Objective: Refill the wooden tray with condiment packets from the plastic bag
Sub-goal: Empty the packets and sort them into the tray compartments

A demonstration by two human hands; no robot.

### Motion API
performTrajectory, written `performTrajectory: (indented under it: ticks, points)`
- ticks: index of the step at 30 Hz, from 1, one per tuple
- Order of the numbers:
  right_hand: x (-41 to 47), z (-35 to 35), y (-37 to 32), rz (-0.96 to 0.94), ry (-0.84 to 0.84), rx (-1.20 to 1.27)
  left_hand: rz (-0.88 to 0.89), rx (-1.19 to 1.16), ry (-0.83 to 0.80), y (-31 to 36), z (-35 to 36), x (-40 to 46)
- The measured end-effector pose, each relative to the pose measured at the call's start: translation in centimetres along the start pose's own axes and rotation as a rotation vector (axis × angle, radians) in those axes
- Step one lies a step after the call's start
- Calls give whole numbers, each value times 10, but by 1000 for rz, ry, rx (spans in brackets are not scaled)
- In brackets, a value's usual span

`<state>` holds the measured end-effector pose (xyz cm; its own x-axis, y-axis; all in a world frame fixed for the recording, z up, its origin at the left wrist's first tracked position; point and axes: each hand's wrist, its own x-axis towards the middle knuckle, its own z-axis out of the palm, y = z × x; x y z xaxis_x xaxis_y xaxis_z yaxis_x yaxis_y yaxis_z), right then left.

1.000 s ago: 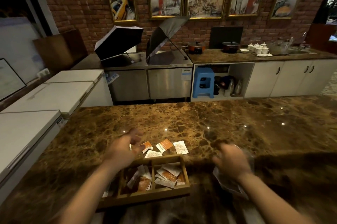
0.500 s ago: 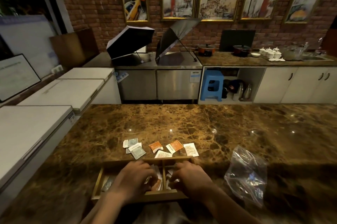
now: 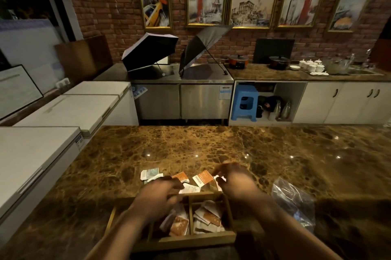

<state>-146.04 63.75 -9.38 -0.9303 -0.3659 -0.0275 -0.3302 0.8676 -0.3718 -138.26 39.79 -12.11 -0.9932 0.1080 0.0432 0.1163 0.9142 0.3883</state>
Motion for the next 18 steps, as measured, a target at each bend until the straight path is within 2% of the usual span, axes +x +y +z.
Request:
performTrajectory:
  ticks: [3, 8, 11, 18]
  points:
    - [15, 1, 16, 70, -18, -90, -81, -13, 12, -2, -9, 24]
    - [31, 15, 26, 90, -159, -132, -155, 36, -48, -11, 0, 60]
    - [42, 22, 28, 65, -215, -106, -156, 51, -54, -16, 16, 74]
    - [58, 41, 40, 53, -216, -87, -77, 133, -96, -31, 49, 92]
